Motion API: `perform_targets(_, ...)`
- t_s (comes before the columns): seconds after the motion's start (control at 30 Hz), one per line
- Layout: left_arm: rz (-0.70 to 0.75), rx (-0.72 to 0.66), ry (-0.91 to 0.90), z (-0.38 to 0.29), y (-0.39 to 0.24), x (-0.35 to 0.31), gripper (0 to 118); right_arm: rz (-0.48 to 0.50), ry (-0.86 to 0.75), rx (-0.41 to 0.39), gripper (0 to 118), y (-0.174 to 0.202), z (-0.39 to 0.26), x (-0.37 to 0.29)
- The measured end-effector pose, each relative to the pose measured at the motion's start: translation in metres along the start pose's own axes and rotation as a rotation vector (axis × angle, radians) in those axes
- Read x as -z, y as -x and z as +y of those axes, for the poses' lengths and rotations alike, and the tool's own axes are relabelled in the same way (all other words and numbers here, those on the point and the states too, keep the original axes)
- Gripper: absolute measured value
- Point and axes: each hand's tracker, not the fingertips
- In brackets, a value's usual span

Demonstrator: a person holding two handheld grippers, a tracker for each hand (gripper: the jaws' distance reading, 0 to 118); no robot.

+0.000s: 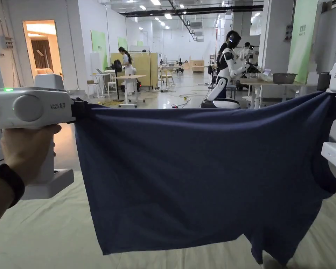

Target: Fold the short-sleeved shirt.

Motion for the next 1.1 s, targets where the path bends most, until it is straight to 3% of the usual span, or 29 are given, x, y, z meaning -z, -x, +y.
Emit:
perform_targets(0.2, 0.017, 0.021, 0.124, -0.066, 0.002, 0.006, 4, 0.043, 0.121, -0.008, 5, -0.004, -0.072, 0.007)
perform_targets(0.3, 0.005, -0.055, 0.224, -0.122, 0.009, 0.005, 4, 0.062, 0.244, -0.004, 5, -0.008, -0.130, 0.002)
perform_targets(0.47, -0.030, -0.172, 0.354, -0.215, 0.016, -0.019, 4, 0.112, 0.378, 0.130, 4, -0.018, -0.233, -0.039)
perform_targets(0.53, -0.058, -0.154, 0.387, -0.246, 0.016, -0.042, 4, 0.150, 0.409, 0.079, 4, -0.028, -0.266, -0.058)
perform_targets(0.63, -0.155, -0.173, 0.392, -0.286, 0.035, -0.081, 4, 0.199, 0.438, 0.017, 4, -0.051, -0.305, -0.111)
perform_targets(0.73, -0.182, -0.150, 0.376, -0.318, 0.050, -0.154, 4, 0.226, 0.493, 0.023, 5, -0.074, -0.329, -0.187)
perform_targets(0.97, -0.239, -0.115, 0.461, -0.379, 0.064, -0.271, 4, 0.191, 0.580, 0.201, 4, -0.112, -0.383, -0.327)
perform_targets(1.03, -0.285, -0.099, 0.475, -0.393, 0.067, -0.296, 4, 0.186, 0.635, 0.198, 4, -0.117, -0.395, -0.354)
perform_targets(1.1, -0.240, -0.102, 0.545, -0.408, 0.070, -0.307, 4, 0.187, 0.687, 0.194, 4, -0.120, -0.409, -0.368)
